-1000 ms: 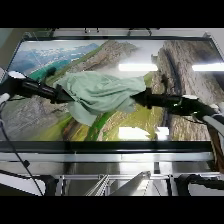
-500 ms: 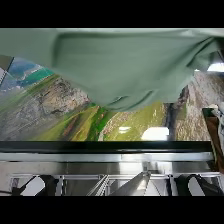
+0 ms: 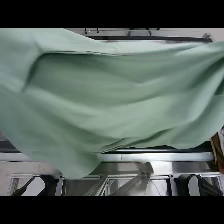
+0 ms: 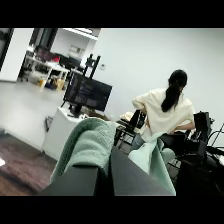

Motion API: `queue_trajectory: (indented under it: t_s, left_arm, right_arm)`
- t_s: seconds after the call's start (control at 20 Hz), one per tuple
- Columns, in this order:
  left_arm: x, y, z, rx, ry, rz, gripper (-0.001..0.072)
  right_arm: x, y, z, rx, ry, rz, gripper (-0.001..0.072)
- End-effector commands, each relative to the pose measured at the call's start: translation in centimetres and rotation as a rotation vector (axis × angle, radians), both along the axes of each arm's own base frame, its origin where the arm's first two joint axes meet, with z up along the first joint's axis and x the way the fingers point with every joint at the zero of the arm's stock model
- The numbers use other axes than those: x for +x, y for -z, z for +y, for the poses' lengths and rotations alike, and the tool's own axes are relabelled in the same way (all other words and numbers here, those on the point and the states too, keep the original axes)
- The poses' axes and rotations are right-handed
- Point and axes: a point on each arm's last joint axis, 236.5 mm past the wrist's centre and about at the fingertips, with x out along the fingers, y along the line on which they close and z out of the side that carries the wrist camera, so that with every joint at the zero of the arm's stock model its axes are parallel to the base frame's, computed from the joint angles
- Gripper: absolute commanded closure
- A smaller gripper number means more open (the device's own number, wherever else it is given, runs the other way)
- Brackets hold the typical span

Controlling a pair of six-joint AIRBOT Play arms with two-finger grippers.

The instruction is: Fold the shirts.

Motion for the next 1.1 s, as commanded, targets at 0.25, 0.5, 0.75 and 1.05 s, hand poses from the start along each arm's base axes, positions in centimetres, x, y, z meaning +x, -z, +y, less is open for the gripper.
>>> queue_trajectory:
  t_s: [0.25,0.5,0.75,1.05]
  left_arm:
    - [17.7,24.2,-1.4,0.355,-0.096,0.561,0.0689]
    - [22.9,35.5,-2.3,0.396,-0.007,0.812,-0.0008]
    - [22.9,37.0,3.2,0.37,0.035,0.938,-0.0006]
    - [15.1,42.2,8.7,0.374,0.132,1.315,0.0013]
  right_arm:
    - [9.4,23.2,-2.4,0.186,-0.013,0.585,0.0697]
    - [15.8,35.2,-1.6,0.168,0.047,0.836,0.0437]
    - [16.9,34.3,-3.3,0.256,-0.091,0.863,0.0257]
    - [10.1,39.3,-7.9,0.15,-0.103,1.148,0.0265]
